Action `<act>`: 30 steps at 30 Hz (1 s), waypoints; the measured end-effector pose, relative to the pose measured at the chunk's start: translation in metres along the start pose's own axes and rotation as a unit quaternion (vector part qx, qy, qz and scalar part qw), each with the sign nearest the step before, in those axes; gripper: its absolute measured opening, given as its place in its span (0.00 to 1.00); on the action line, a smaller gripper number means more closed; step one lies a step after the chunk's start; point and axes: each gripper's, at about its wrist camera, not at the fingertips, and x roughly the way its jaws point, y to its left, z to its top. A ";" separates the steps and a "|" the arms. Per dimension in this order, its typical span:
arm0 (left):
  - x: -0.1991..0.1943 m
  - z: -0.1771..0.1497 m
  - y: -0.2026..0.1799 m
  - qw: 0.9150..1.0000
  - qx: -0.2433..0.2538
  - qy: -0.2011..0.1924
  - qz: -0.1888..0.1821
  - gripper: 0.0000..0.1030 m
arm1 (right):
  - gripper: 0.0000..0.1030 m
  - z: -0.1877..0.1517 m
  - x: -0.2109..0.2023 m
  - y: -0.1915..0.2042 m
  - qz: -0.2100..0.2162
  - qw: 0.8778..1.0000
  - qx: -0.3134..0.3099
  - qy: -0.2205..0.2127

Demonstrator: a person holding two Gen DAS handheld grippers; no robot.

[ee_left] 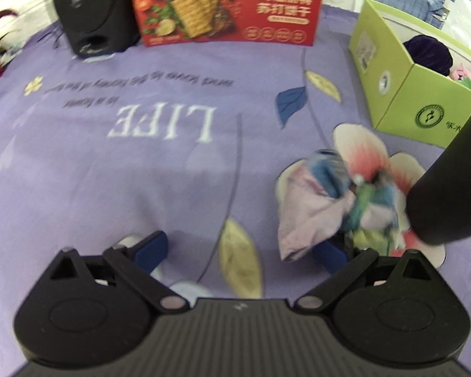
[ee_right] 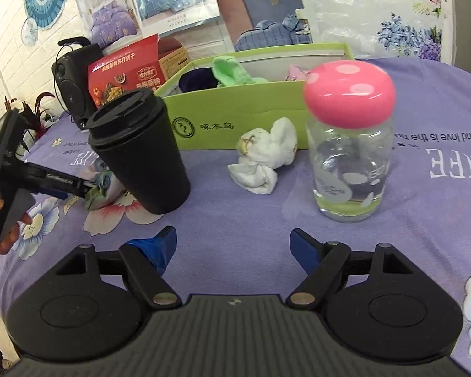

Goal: Organize soft objects
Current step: 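Move the left tool to the floral cloth bundle while the right tool approaches the white sock bundle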

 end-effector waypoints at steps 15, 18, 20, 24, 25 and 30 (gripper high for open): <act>-0.045 -0.003 0.030 0.994 -0.105 -0.028 -0.022 0.95 | 0.64 0.012 0.006 0.014 0.011 0.999 -0.047 -0.026; -0.046 0.001 0.022 0.994 -0.105 -0.030 -0.030 0.95 | 0.64 0.010 0.008 0.017 0.018 0.998 -0.046 -0.029; -0.048 0.002 0.016 0.994 -0.101 -0.032 -0.035 0.95 | 0.64 0.006 0.007 0.017 0.024 0.999 -0.038 -0.028; -0.045 0.005 0.005 0.995 -0.089 -0.030 -0.036 0.95 | 0.64 -0.003 0.006 0.009 0.028 0.999 -0.017 -0.021; -0.044 0.006 0.003 0.995 -0.089 -0.028 -0.036 0.95 | 0.64 -0.004 0.005 0.007 0.028 0.999 -0.011 -0.021; -0.040 0.007 -0.007 0.996 -0.080 -0.024 -0.028 0.95 | 0.64 -0.009 -0.002 -0.002 0.033 0.999 0.006 -0.027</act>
